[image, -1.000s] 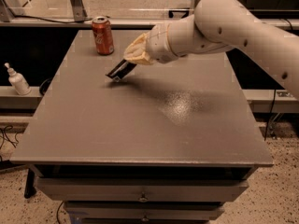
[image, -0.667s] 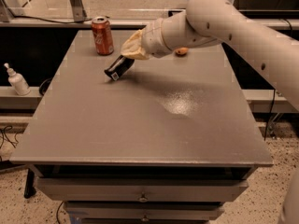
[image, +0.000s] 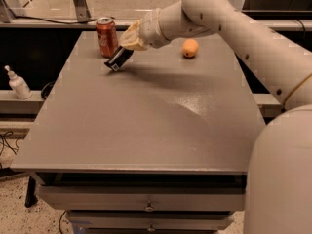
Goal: Move rxbar chocolate near coke can
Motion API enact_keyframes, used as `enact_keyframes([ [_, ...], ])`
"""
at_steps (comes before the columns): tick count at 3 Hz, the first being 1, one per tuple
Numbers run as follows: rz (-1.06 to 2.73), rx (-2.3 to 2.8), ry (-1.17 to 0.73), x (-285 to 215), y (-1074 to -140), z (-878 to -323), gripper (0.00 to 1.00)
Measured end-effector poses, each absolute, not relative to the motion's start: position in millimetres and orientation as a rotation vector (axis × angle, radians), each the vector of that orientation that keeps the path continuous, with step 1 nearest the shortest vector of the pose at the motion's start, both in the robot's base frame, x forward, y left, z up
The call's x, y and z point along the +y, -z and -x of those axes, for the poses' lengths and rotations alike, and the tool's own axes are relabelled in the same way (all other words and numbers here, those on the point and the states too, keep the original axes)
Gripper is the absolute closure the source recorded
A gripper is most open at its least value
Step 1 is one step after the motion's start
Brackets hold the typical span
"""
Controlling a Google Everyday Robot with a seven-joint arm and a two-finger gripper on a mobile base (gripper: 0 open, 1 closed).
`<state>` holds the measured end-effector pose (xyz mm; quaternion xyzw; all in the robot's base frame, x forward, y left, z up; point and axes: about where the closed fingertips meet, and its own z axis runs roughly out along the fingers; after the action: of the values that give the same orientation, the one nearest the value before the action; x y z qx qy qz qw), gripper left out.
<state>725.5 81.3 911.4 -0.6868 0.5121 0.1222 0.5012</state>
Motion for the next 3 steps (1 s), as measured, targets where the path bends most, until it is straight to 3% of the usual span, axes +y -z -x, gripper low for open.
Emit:
enact_keyframes([
  [3,1.632,1.208,-0.313,107,-918,-765,1.0],
])
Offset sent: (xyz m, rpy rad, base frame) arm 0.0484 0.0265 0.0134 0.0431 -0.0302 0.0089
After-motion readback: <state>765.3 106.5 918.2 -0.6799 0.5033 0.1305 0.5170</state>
